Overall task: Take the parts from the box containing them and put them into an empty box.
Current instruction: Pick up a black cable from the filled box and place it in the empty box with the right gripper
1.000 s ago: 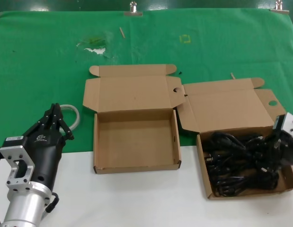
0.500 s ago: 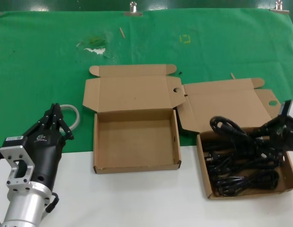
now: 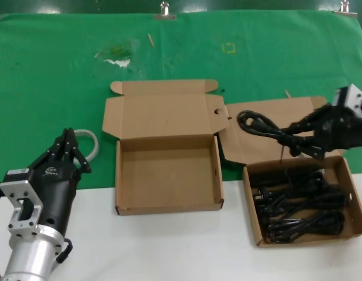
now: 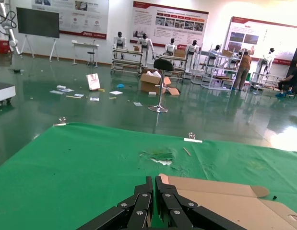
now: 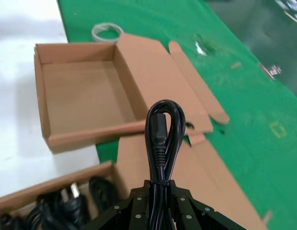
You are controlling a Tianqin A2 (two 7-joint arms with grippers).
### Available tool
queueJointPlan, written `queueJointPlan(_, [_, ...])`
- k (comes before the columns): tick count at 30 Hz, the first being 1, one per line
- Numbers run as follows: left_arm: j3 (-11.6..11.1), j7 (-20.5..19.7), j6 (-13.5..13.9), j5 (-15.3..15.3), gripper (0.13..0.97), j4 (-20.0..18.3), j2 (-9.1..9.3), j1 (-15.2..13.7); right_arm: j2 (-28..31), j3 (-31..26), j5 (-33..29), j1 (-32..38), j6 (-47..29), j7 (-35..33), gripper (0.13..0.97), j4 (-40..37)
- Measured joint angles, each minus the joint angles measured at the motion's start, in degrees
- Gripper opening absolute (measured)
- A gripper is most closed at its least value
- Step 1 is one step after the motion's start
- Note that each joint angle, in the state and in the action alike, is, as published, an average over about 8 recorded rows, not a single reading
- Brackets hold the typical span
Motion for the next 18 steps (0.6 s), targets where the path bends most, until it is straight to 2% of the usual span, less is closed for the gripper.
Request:
queueJointPlan(12, [0.0,0.0,0.0,0.0,0.156,0.0,0.00,0.0,-12.7,-2.1,2.4,16.3,-4.1,-26.2,0.205,-31.6])
queueJointPlan(18, [0.0,0.0,0.0,0.0,0.156,0.0,0.00,0.0,-18.2,-1.9,3.2,21.3,-5.4,-35.2,0.205,-43.0])
